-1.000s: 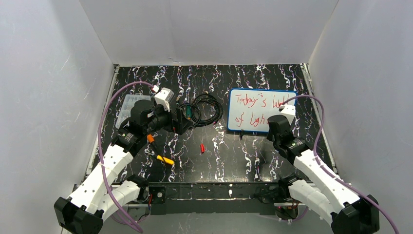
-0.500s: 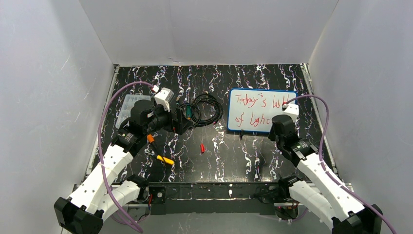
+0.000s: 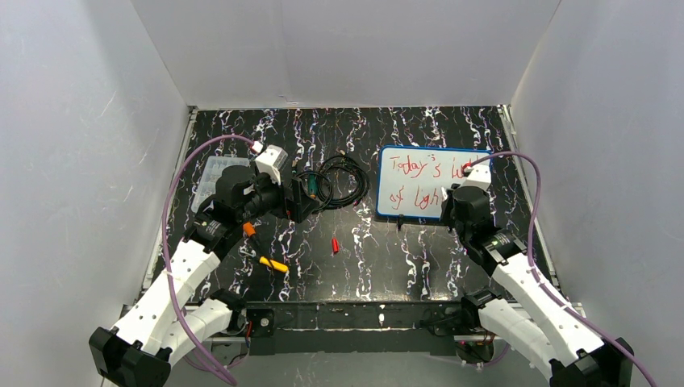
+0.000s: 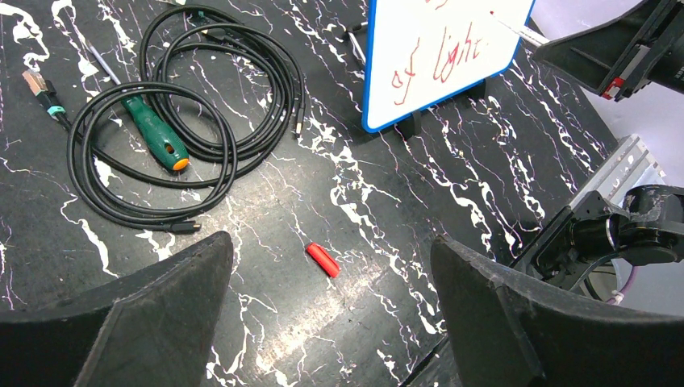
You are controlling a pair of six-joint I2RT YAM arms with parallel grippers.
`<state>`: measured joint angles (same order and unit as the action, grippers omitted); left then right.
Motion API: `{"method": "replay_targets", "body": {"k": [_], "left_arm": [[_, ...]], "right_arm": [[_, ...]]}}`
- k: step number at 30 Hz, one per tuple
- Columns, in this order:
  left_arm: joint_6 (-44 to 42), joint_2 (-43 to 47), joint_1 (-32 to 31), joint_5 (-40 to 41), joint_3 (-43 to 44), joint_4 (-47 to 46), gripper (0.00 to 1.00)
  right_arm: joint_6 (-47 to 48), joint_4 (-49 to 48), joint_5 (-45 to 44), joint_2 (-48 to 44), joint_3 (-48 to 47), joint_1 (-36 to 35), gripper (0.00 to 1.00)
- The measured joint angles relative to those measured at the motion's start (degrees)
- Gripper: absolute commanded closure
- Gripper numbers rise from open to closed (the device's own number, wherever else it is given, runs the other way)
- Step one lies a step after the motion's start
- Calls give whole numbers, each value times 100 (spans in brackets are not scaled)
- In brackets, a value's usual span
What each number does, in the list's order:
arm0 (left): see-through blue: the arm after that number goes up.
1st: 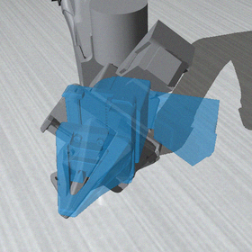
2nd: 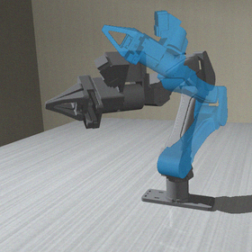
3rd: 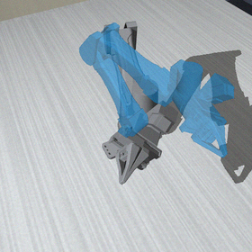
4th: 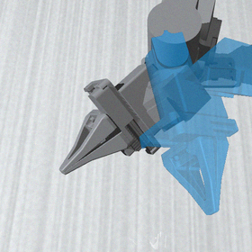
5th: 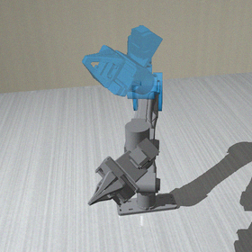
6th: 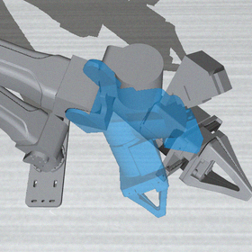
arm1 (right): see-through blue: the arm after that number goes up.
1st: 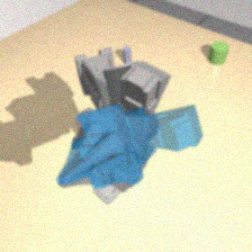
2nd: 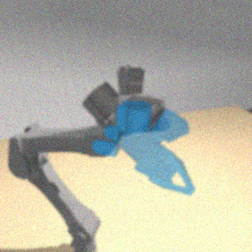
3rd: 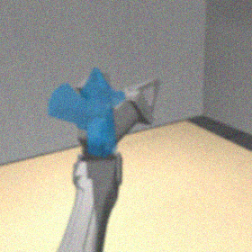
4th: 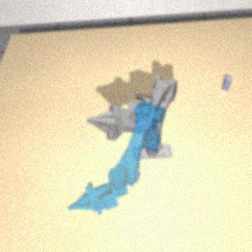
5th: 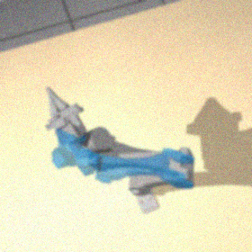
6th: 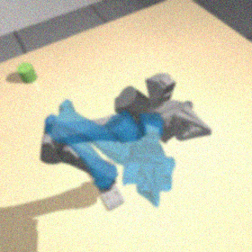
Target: Write a sentence on the whiteboard
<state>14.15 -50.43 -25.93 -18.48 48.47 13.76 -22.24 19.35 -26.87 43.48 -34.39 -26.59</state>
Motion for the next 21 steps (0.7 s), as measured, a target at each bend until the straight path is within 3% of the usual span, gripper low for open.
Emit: {"method": "replay_targets", "body": {"k": [21], "left_arm": [[0, 4, 0, 0, 0, 0, 9]], "right_arm": [[59, -146, -168, 190, 173, 57, 99]]}}
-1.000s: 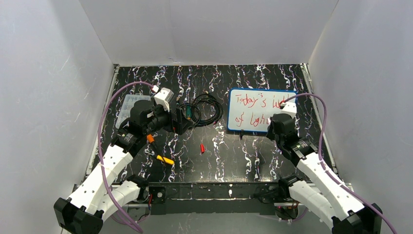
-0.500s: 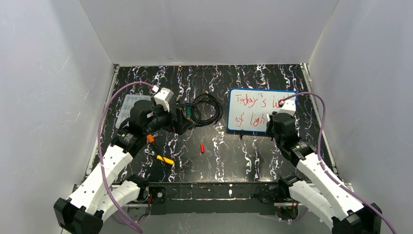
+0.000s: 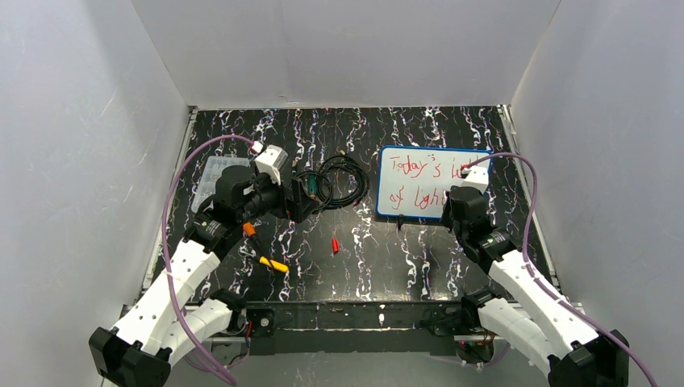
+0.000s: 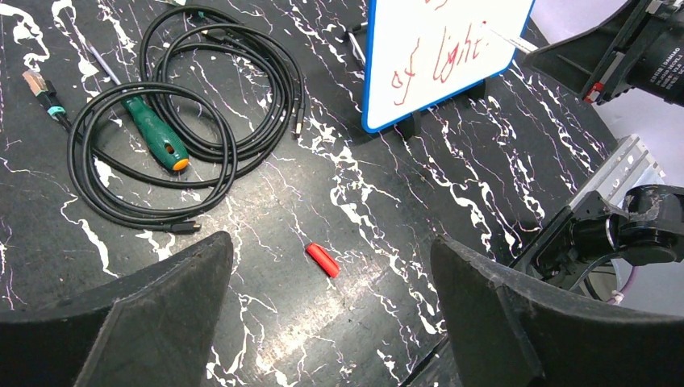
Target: Write a sentence on the whiteboard
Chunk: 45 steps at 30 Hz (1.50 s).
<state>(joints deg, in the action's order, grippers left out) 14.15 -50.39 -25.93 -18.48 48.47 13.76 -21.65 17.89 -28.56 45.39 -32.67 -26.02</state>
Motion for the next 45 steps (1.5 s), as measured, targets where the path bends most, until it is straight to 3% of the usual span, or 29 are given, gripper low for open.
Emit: {"method": "replay_targets", "body": {"k": [19, 32, 38, 45], "left_arm": [[4, 81, 0, 0, -4, 0, 9], [42, 111, 0, 0, -11, -2, 9], [48, 109, 0, 0, -70, -4, 9], [212, 42, 0, 2, -295, -50, 15]], "right_arm": [[-136, 90, 28, 184, 35, 13, 99], [-363, 778, 260, 50, -85, 15, 99], [-166, 955, 721, -376, -656, 17, 99], [269, 758, 2105, -439, -881, 20, 99]]}}
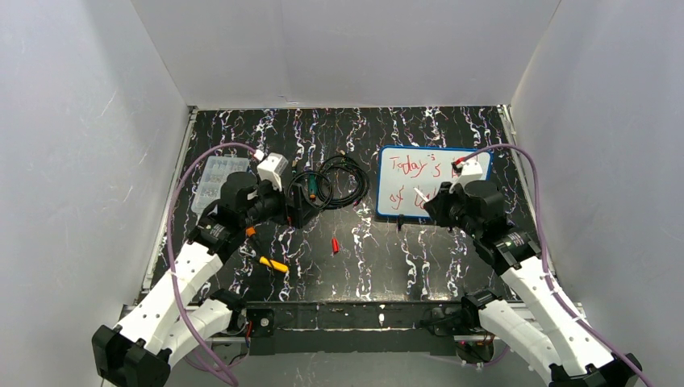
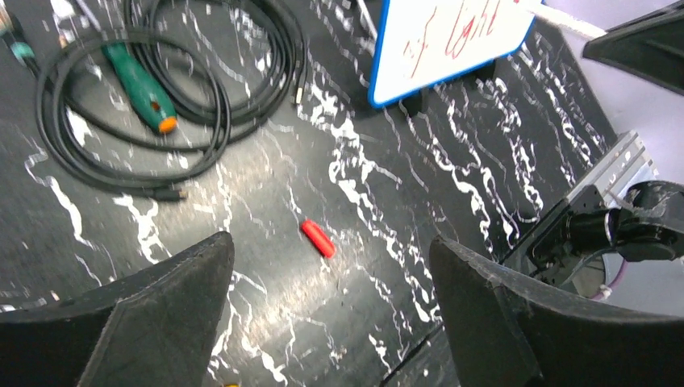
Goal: Write a sentence on the whiteboard
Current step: Write a sentence on the whiteboard, then close the whiteboard marker at the center of the board.
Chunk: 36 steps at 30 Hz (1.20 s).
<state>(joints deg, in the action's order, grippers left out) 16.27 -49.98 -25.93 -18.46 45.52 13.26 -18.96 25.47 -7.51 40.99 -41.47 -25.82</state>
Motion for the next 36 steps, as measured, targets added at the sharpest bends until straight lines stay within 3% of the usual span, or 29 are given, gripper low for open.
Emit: {"method": "replay_targets", "body": {"k": [7, 12, 26, 36], "left_arm": [[831, 2, -173, 293, -916, -26, 26], [1502, -273, -962, 828, -1325, 31, 34], [2286, -2774, -1958, 1357, -981, -638, 44], [2363, -3338, -2033, 1646, -564, -848, 55]], "right_arm": [[306, -127, 1344, 52, 13, 0, 99], [369, -297, 1847, 17, 133, 0, 99], [385, -428, 2262, -345, 387, 0, 99], [385, -466, 2306, -356, 387, 0, 99]]}}
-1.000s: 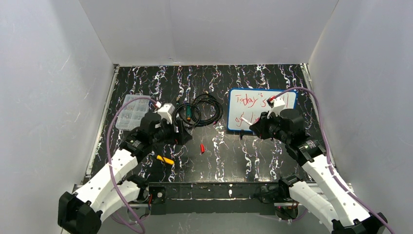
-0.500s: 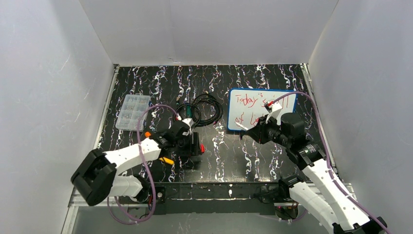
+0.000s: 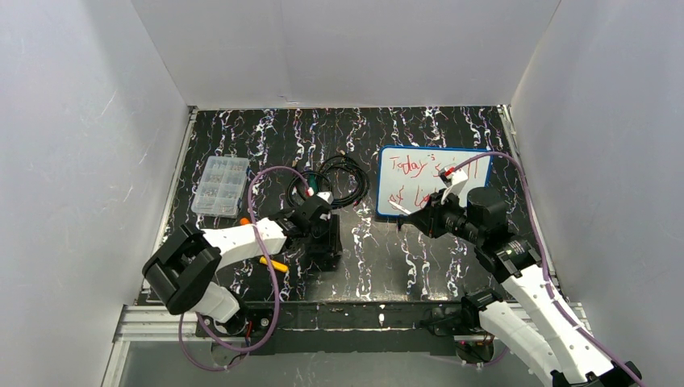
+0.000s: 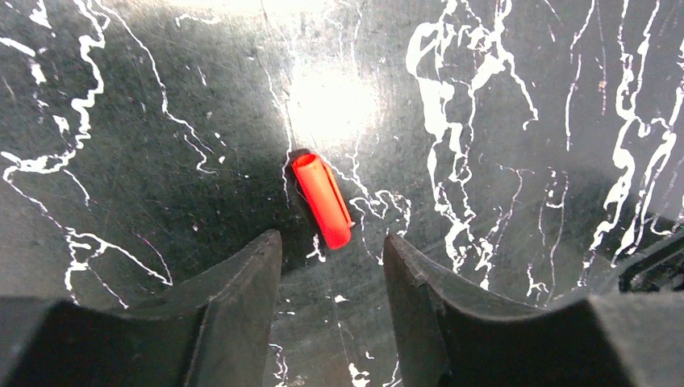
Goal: Write a sentence on the whiteboard
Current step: Close the whiteboard marker at the center of the board.
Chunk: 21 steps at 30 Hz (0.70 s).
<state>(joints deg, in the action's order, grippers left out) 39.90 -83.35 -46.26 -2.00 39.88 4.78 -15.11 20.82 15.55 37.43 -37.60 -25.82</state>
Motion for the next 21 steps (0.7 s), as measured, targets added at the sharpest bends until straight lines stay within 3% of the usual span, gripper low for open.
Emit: {"method": "replay_targets", "body": {"k": [21], "left_arm": [[-496, -682, -192, 688, 817, 824, 75]], "right_arm": [[0, -7, 2, -103, 2, 0, 99]]}}
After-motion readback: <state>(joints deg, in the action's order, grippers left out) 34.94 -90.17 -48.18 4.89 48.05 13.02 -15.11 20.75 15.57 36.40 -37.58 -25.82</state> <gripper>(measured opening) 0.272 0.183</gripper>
